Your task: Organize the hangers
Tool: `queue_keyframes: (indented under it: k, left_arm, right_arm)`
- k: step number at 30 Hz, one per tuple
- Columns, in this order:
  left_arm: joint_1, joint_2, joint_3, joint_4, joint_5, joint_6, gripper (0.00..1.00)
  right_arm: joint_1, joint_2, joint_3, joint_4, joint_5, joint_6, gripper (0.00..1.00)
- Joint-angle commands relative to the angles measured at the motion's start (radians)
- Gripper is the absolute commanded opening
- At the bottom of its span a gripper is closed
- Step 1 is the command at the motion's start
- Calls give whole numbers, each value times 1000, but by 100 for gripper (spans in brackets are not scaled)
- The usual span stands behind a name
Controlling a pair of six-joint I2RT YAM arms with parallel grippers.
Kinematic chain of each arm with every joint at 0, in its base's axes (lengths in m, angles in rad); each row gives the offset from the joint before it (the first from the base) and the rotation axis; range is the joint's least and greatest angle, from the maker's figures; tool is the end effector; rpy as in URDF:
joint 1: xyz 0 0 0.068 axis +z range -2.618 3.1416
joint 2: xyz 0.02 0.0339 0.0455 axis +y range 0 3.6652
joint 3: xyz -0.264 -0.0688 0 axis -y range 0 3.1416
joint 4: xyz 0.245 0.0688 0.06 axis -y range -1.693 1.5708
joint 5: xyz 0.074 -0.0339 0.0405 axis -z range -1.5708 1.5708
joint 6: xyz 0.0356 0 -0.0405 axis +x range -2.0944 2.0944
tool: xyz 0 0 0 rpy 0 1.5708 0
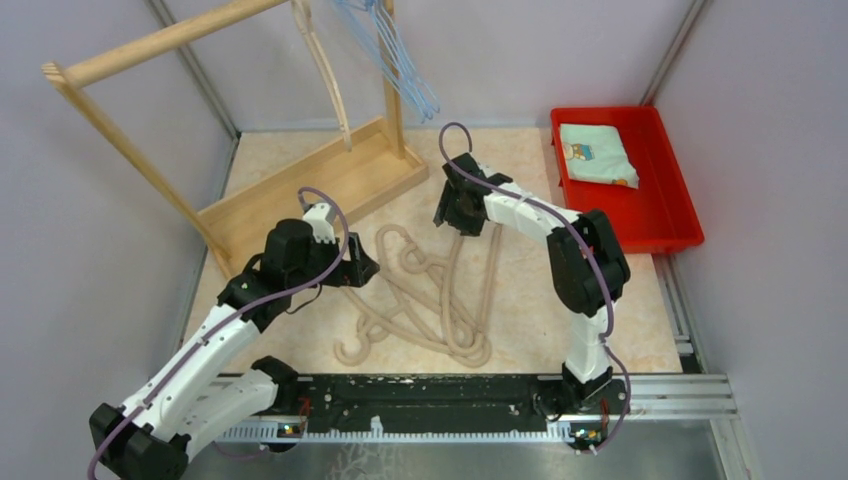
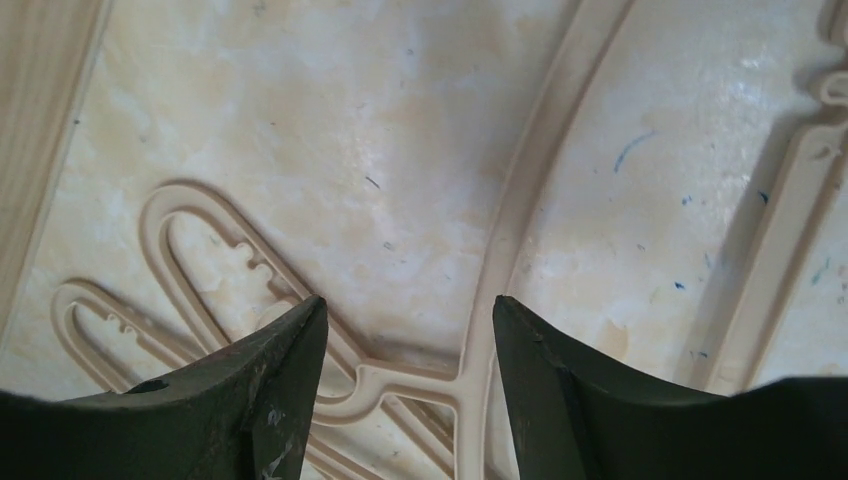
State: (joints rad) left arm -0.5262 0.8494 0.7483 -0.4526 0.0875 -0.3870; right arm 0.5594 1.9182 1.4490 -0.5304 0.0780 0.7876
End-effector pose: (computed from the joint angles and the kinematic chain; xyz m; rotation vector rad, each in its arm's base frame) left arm 0.1615 -0.0974 0.2891 0.2054 2.1784 -0.6236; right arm 0.3530 0.2177 0.2124 0.3280 2.5989 0.3998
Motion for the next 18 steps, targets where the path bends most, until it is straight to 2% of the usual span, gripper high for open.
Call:
queue_keyframes:
  k: [1,6,18]
  left_arm:
    - [-4,-11,-17,12,64,21,92]
    - [-4,12,-14,31,112,44,92]
    - [-6,20,-10,7,142,27,91]
  right_arm:
    - [9,0,22,-97,93,89,61]
    - [19,-2,27,-133,144,107,61]
    - [7,167,111,-119,133,136,62]
